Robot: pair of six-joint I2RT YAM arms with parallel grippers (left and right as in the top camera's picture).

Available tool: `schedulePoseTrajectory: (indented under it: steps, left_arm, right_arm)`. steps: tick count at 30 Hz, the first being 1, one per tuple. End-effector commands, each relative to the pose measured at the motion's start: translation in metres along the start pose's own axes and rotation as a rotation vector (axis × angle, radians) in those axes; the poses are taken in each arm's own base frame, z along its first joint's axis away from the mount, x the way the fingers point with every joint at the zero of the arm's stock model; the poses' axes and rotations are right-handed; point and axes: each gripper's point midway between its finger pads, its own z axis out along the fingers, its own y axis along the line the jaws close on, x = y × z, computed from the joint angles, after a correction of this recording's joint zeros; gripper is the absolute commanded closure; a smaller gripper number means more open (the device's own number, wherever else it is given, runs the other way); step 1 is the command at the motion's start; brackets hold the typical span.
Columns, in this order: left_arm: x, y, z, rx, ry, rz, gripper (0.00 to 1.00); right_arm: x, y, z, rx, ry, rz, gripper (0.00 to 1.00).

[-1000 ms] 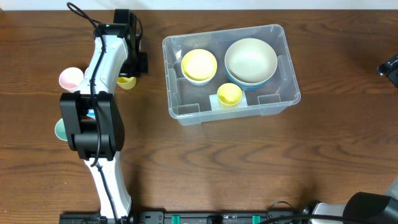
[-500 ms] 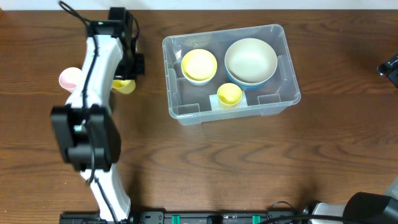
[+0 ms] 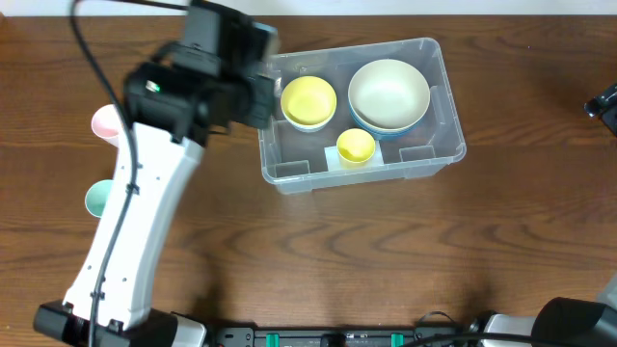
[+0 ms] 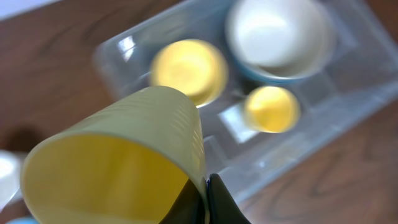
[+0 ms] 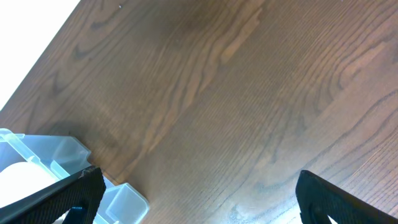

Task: Pack container
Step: 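Carry the yellow cup over the container and stack it on the first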

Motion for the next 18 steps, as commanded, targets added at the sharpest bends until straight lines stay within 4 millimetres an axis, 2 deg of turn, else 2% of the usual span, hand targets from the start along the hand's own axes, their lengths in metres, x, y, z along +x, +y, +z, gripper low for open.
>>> schedulePoseTrajectory:
  steps: [1, 6, 9, 14, 18]
  left_arm:
    - [0.001, -0.039, 0.012, 0.074, 0.018, 0.137, 0.94]
    - [0.008, -0.091, 0.042, 0.147, 0.065, 0.267, 0.94]
    - [0.019, -0.11, 0.062, 0.173, 0.117, 0.332, 0.94]
    - [0.038, -0.13, 0.099, 0.198, 0.209, 0.403, 0.94]
    - [0.048, -0.133, 0.124, 0.192, 0.26, 0.414, 0.94]
  right_arm:
    - [-0.001, -0.004, 0.0, 0.007, 0.0, 0.022, 0.01]
    - [-0.001, -0.004, 0.0, 0.007, 0.0, 0.022, 0.01]
    - [-0.001, -0.004, 0.0, 0.007, 0.0, 0.022, 0.01]
    - [-0.001, -0.004, 0.0, 0.007, 0.0, 0.022, 0.01]
    - [-0.001, -0.004, 0.0, 0.007, 0.0, 0.022, 0.01]
